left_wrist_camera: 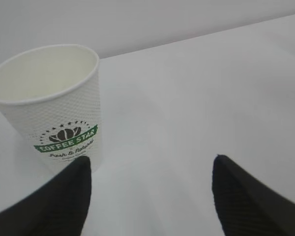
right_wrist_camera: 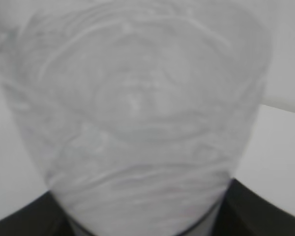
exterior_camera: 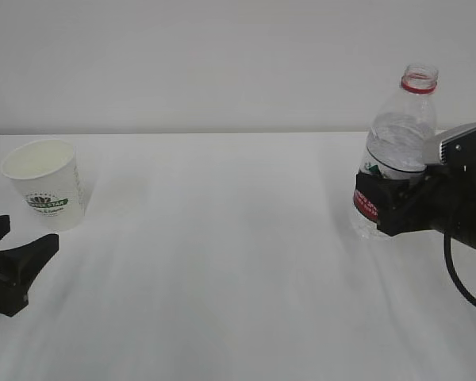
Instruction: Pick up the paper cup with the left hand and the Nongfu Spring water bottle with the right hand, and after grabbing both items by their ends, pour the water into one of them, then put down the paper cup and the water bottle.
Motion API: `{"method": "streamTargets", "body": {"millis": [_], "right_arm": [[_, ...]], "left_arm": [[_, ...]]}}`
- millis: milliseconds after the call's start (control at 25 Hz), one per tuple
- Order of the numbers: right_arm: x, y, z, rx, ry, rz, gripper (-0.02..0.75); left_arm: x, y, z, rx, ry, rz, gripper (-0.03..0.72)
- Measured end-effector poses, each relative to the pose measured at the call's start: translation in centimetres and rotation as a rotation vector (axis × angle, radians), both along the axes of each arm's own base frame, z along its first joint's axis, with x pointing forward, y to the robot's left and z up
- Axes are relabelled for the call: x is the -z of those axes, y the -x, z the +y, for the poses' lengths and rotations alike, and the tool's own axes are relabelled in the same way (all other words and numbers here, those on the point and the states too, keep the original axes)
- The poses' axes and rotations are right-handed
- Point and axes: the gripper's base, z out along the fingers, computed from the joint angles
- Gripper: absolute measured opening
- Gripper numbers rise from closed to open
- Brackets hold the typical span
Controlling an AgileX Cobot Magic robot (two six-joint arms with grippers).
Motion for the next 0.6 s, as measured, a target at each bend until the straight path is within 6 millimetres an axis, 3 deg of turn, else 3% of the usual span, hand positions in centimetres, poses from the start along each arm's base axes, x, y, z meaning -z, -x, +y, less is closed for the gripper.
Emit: {"method": "streamTargets", "body": {"millis": [600], "right_arm": [[0.3, 1.5, -1.6, 0.197, -0.022, 0.101, 0.421]], "left_arm": [[0.0, 0.0, 0.0, 0.001, 0.0, 0.0, 0.544]]}}
